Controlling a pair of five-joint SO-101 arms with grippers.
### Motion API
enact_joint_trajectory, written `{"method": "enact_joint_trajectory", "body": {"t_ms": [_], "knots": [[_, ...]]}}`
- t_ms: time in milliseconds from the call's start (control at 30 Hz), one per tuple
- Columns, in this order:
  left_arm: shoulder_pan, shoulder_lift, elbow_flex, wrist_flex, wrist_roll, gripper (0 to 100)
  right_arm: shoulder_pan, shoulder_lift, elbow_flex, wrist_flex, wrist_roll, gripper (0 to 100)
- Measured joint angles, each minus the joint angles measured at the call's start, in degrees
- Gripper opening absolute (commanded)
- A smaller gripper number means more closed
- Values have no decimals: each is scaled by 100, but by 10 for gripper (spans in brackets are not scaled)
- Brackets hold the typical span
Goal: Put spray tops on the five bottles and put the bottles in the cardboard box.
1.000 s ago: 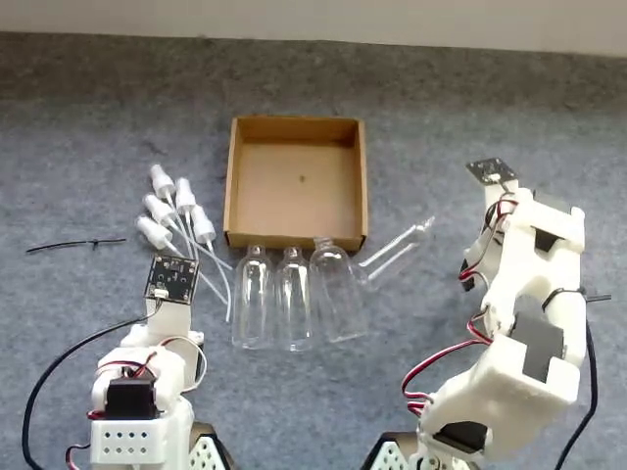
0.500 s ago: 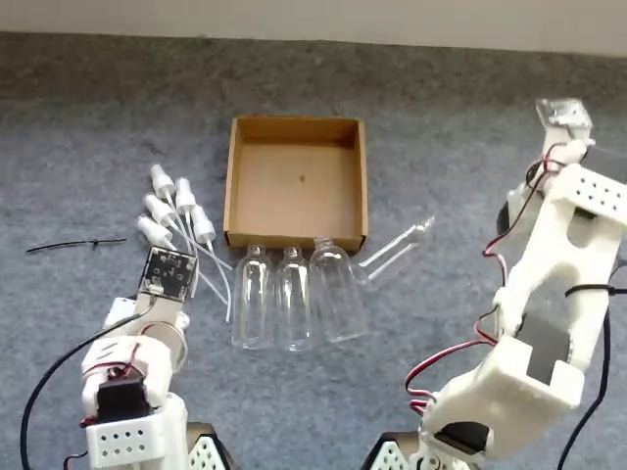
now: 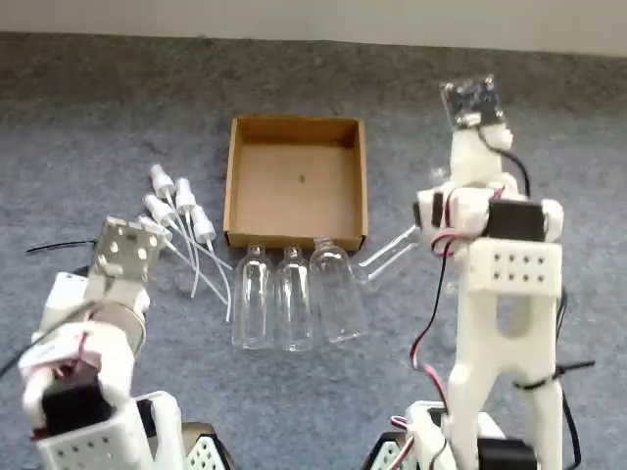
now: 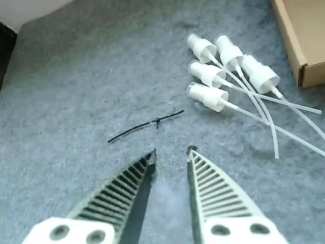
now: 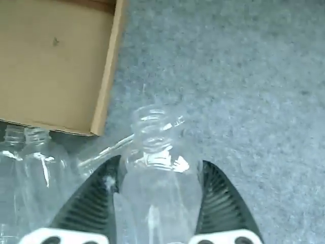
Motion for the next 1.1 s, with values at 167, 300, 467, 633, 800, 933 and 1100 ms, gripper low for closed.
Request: {"method": "enact_joint_trajectory", "body": {"t_ms": [167,300,467,633,800,933,1100], "knots": [[-18,2673,-2242,519,695,113,-290,-1424,1635,-484,-44,5],[-18,4782,-4149,1011,1266,136,-281,-2127,2479,-563,-44,5],[-18,7051,-5855,1266,1881,171,-334,-2382,2989,-677,-44,5],[-18,8703,-6673,1275,2884,171,-334,-2400,3112,-818,-44,5],[-18,9468,-6787,1108,4114,171,-334,-2400,3200,-826,-44,5],[-18,9644,-6514,651,4756,171,-334,-2400,3305,-826,-44,5],[-9,9662,-5785,-167,5266,171,-334,-2409,3349,-826,-44,5]]}}
